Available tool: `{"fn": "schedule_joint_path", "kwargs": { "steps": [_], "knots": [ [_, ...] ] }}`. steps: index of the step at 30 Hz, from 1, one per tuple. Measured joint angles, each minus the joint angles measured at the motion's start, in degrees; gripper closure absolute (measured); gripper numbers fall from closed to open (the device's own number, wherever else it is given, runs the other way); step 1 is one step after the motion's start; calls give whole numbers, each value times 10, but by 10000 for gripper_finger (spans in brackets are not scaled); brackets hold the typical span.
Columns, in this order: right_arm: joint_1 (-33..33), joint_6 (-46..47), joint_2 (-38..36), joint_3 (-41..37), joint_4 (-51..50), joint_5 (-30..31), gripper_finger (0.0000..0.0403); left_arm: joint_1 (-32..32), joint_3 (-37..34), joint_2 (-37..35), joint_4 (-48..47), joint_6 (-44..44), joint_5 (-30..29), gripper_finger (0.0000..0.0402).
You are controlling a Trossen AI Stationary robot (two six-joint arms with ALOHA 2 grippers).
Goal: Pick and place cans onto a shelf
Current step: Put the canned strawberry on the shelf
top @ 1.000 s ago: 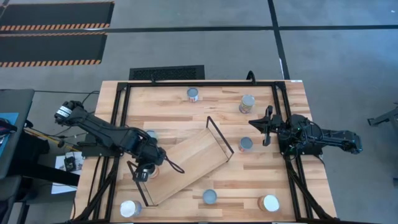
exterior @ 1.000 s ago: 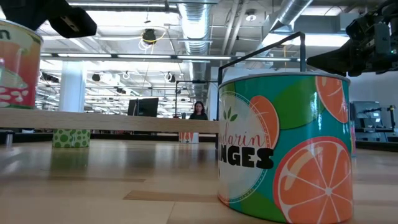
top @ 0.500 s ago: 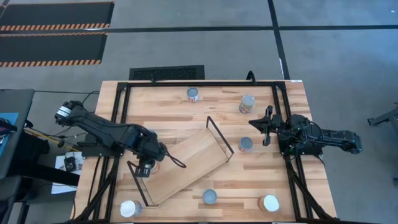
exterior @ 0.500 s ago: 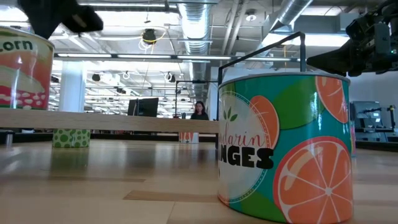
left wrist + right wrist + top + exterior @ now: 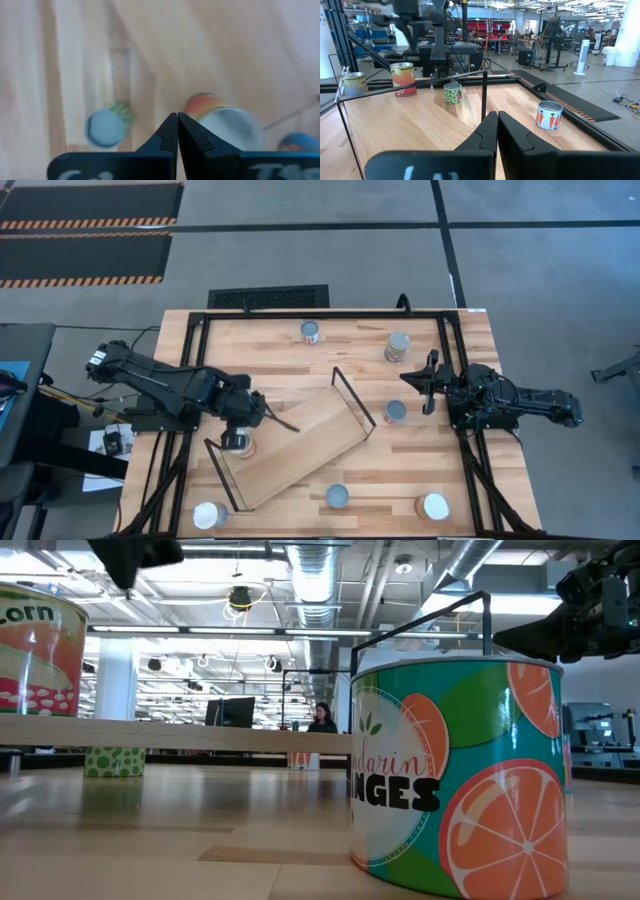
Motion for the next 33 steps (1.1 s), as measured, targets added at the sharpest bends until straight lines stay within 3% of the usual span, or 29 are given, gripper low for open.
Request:
{"fn": "schedule_joint_path", "kwargs": {
  "steps": [9,14,19,33],
  "knots": [
    [0,0,0,0,0,0,365,154,-120,-99,93,30,5,401],
    [0,0,0,0,0,0,365,204,-187,-125,104,6,0,401],
    [0,0,0,0,0,0,365,213,-236,-115,137,-2,-15,386],
    [0,0,3,0,0,0,365,213,-290,-50,210,-18,-26,262]
  ]
}}
